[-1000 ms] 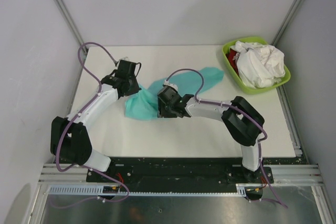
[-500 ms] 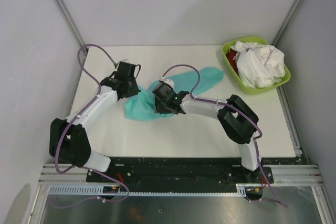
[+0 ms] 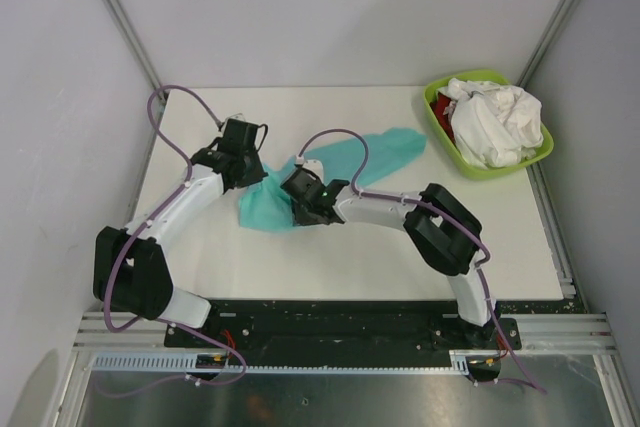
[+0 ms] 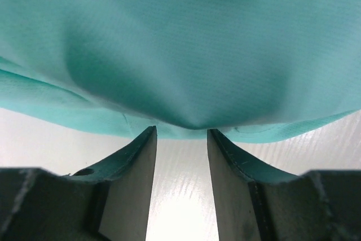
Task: Fold and stack the t-shirts
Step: Flatten out the tshirt
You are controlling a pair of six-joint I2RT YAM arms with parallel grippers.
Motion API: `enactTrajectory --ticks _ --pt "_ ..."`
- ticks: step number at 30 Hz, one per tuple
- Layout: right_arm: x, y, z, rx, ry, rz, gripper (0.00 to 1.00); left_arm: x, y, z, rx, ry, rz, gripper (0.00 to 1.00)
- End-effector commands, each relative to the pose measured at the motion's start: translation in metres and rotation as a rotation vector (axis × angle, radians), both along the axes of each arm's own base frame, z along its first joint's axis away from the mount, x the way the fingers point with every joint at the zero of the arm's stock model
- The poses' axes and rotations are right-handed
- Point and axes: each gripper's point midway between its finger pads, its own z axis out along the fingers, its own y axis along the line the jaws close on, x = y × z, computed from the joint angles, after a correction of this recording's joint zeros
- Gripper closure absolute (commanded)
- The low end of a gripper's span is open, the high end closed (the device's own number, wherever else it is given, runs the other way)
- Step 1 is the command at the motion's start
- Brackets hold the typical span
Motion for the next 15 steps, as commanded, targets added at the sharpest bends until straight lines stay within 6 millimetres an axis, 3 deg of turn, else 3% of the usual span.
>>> enactTrajectory --ticks 1,15 --pt "0.007 0.012 0.006 -0.010 -0.046 0.021 0.54 0.000 0.000 0.013 -0.023 -0.041 0.005 1.00" --pt "0.019 0.009 0.023 -0.064 -0.101 0.013 0.98 -0.004 -0.001 0.011 -0.023 -0.036 -0.014 1.00"
